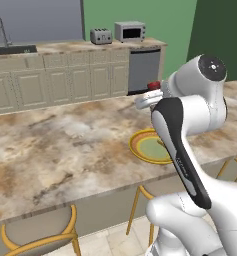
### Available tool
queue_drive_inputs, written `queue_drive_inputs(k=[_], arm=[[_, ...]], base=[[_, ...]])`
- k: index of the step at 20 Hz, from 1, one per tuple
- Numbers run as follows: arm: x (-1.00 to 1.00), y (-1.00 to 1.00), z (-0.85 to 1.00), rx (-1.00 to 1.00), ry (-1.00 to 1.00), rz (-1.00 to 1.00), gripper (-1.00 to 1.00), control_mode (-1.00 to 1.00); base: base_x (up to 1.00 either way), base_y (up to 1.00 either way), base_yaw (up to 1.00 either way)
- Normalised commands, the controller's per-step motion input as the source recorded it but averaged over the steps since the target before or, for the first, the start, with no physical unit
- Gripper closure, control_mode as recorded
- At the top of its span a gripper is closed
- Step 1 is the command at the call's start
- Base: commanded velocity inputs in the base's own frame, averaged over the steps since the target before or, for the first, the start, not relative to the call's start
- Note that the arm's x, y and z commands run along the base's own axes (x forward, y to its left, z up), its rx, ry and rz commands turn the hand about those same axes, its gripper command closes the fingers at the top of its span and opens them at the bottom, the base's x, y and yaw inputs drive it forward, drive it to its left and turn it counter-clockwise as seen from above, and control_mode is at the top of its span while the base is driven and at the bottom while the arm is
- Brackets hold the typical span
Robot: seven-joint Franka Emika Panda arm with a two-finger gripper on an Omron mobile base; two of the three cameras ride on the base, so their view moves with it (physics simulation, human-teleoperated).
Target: Move the hot dog bun to the plate on the dining table and place the condiment next to that plate. Then navigate to the fridge and take the sausage and place it on the plate as well.
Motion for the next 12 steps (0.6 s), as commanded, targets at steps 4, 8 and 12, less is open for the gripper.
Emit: queue_drive_inputs(k=[4, 8, 12], arm=[[0.13, 0.0, -0.01, 0.0, 0.03, 0.01, 1.0, -1.0], [0.35, 0.12, -0.36, 0.0, 0.12, 0.04, 1.0, -1.0], [0.53, 0.28, -0.77, 0.0, 0.11, 0.03, 1.0, -1.0]], base=[[0.59, 0.0, 0.03], [0.0, 0.0, 0.0], [0.0, 0.0, 0.0]])
